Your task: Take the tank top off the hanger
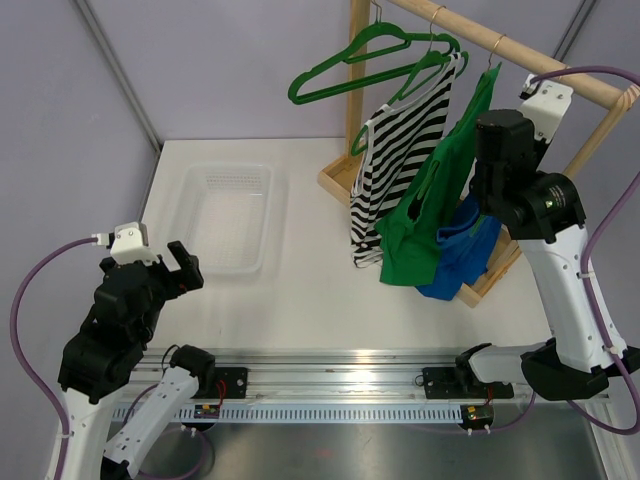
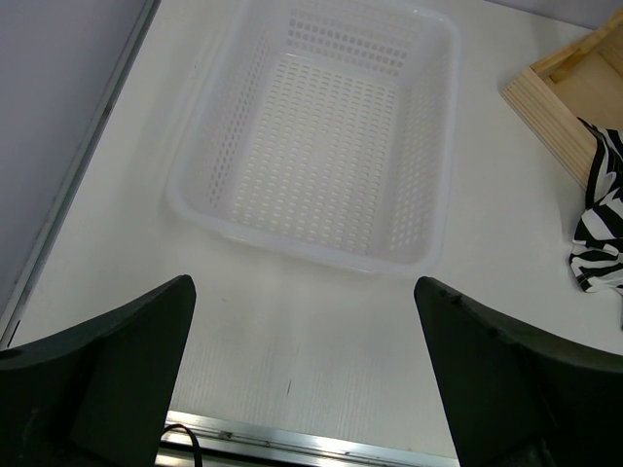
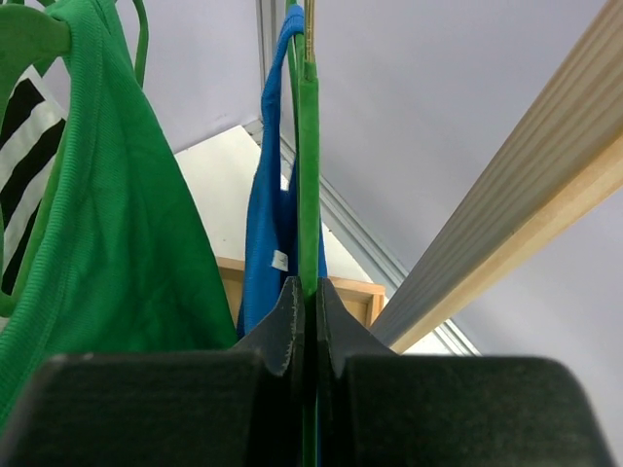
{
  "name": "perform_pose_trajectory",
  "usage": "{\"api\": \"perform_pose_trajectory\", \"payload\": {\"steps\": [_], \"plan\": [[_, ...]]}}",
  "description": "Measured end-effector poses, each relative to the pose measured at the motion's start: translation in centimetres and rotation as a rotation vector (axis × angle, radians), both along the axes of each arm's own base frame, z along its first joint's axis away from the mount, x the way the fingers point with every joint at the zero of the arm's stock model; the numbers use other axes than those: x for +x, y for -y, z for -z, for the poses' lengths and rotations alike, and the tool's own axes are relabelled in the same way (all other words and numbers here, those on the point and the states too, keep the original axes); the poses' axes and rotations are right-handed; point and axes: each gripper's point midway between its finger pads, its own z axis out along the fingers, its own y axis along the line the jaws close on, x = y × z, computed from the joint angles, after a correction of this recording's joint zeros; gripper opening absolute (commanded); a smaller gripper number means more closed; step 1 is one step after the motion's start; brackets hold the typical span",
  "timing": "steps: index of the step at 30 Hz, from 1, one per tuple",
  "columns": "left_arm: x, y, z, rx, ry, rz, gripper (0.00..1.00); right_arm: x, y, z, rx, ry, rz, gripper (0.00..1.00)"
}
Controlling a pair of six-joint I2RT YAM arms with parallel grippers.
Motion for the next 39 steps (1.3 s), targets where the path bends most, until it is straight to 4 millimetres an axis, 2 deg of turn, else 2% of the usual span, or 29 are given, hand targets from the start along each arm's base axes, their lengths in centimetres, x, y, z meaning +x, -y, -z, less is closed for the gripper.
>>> {"api": "perform_pose_trajectory", "payload": {"steps": [4,15,19,24,29,35,39], "plan": [[0.0,0.0,0.0,-0.001,0.0,0.002,0.99,0.0,-0.1,-0.5,-0.013,-0.005,-0.018,0.0],[0.0,0.0,0.0,-0.002,0.0,0.002,0.99,-0.1,-0.9,-4.9,0.033,0.077,-0.106,0.0],[0.0,0.1,0.0,-0.002,0.0,0.003,0.99,-0.1,-1.7,-4.4,0.063,0.065,-0.157,0.0],[0.0,0.2,0.0,-0.004,-0.003,0.007,0.99,-1.0,-2.4,-2.5,0.098,0.013,-0.223,0.0],[0.2,0.6,0.2,-0.021,-0.014,0.02,0.99,-3.1,-2.4,-1.7,0.13,0.0,-0.28,0.0],[0.2,1.2,0.3,-0.043,-0.02,0.038,0.99,-6.2,-2.3,-2.2,0.168,0.03,-0.371,0.0],[0.5,1.8,0.7,-0.063,-0.025,0.056,0.99,-8.0,-2.2,-1.8,0.172,0.032,-0.417,0.0]]}}
